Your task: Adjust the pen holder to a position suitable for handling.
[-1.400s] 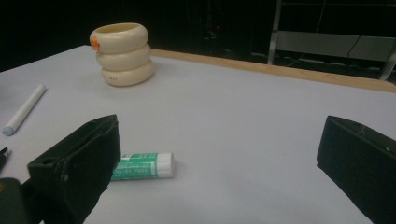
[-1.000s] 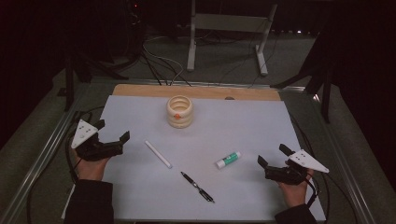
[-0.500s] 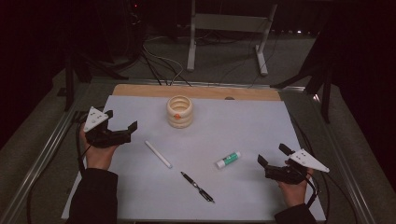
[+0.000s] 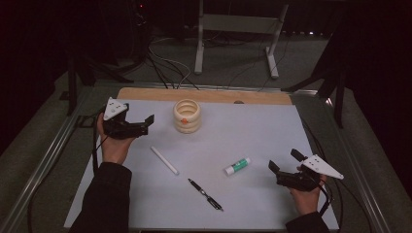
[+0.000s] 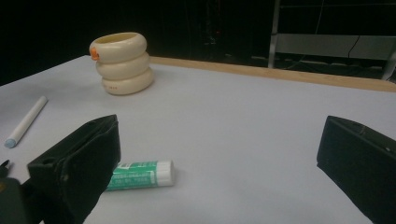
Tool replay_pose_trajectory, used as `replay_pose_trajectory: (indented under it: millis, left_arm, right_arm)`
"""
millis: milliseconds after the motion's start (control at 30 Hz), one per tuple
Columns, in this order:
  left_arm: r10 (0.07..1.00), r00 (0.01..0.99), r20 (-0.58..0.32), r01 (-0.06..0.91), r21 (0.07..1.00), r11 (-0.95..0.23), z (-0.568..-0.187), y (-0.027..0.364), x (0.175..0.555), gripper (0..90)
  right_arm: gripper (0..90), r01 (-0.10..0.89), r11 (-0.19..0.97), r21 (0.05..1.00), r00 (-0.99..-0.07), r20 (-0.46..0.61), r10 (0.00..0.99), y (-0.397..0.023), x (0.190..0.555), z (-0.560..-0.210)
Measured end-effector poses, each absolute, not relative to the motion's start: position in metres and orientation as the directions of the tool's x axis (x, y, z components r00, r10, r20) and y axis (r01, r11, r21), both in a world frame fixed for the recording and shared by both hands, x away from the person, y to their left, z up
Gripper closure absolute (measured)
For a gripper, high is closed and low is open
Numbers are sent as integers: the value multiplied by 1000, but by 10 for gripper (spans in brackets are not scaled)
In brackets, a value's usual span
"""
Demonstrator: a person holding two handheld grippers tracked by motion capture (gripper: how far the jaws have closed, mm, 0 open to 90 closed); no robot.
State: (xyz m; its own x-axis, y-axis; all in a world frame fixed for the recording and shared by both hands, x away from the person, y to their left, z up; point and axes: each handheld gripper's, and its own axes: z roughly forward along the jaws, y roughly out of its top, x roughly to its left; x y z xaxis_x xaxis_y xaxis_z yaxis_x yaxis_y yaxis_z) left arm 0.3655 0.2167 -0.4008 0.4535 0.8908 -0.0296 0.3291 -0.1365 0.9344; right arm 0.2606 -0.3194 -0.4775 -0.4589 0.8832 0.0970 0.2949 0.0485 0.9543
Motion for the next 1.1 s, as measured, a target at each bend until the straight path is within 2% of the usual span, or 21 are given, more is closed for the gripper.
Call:
replay_pose_trajectory:
  millis: [1100]
  left_arm:
    - [904, 425, -46, 402, 905, -143, -410, 170, 432, 8]
  right_arm:
    - [2, 292, 34, 956, -458, 109, 882, -320, 262, -478]
